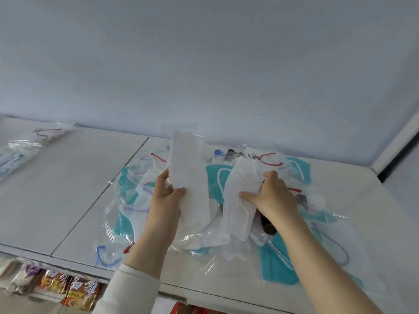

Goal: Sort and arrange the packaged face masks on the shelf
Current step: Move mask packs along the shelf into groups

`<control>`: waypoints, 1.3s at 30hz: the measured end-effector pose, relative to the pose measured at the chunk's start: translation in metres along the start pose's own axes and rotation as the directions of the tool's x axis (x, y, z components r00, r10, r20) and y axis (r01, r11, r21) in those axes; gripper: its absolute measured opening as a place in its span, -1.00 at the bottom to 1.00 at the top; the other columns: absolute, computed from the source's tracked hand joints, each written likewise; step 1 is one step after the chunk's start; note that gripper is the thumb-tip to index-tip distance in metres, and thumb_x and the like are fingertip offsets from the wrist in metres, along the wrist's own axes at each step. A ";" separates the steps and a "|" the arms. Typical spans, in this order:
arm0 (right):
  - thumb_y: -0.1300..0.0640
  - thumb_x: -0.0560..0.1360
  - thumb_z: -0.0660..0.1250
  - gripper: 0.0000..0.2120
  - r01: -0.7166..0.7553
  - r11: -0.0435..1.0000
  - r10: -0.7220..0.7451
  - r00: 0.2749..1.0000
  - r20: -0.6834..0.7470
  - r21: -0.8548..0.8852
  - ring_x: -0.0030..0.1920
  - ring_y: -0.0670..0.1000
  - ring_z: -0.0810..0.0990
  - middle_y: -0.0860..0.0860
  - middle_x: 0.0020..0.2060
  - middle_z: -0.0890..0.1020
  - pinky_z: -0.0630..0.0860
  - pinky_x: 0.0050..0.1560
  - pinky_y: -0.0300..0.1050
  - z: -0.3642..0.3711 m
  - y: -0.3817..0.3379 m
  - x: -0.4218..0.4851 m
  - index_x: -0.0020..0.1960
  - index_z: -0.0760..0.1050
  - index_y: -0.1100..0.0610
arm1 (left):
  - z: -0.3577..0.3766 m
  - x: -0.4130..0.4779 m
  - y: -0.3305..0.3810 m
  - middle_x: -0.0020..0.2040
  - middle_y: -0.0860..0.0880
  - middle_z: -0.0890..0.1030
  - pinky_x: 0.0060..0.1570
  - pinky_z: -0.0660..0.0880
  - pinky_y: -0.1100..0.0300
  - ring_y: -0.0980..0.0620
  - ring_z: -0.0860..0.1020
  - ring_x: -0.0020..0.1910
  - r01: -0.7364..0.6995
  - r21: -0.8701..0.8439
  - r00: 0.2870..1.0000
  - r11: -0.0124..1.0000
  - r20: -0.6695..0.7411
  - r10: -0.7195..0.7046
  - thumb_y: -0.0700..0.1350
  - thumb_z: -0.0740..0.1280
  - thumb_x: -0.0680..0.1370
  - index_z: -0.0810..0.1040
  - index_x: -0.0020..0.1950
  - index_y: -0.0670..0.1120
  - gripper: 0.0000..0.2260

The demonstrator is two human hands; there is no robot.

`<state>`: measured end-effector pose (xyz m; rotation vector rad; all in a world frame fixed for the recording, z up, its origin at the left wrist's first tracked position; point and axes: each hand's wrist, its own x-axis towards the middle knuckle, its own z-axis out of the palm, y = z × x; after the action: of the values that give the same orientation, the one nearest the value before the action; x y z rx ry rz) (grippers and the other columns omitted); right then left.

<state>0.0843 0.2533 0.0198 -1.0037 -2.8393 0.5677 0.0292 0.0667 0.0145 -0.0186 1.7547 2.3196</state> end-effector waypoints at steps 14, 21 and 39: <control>-0.29 0.38 0.32 -0.27 0.077 0.987 -0.069 0.996 -0.064 0.140 0.10 0.08 0.55 0.06 0.10 0.55 0.38 -0.14 -0.13 0.001 0.003 0.002 0.31 0.24 0.18 | 0.003 -0.021 0.001 -0.07 -0.06 0.60 -0.13 0.51 0.10 -0.03 0.57 -0.11 -0.053 -0.039 0.998 0.998 -0.044 0.051 -0.43 0.12 0.54 0.36 0.34 0.02 -0.53; -0.16 0.43 0.37 -0.36 0.142 0.987 -0.137 0.989 -0.058 0.077 0.13 0.14 0.54 0.10 0.15 0.54 0.34 -0.14 -0.11 0.012 -0.025 -0.015 0.28 0.20 0.19 | -0.004 -0.029 0.001 -0.07 -0.04 0.57 -0.14 0.49 0.15 0.00 0.55 -0.11 -0.056 -0.035 0.994 0.998 -0.098 0.052 -0.45 0.10 0.53 0.36 0.35 -0.02 -0.51; 0.12 0.57 0.22 -0.75 0.443 0.557 -0.390 0.886 -0.250 0.703 -0.18 -0.22 0.45 -0.04 -0.15 0.56 0.34 -0.17 -0.48 0.004 -0.085 -0.059 -0.02 0.62 0.24 | -0.021 -0.053 0.012 -0.04 0.03 0.67 -0.12 0.60 0.22 0.10 0.64 -0.09 -0.089 -0.278 0.996 0.956 0.000 0.093 -0.12 0.15 0.63 0.42 0.34 -0.02 -0.71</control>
<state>0.0795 0.1549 0.0505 -0.1646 -2.2341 1.4234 0.0759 0.0344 0.0279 0.0303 1.4375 2.6084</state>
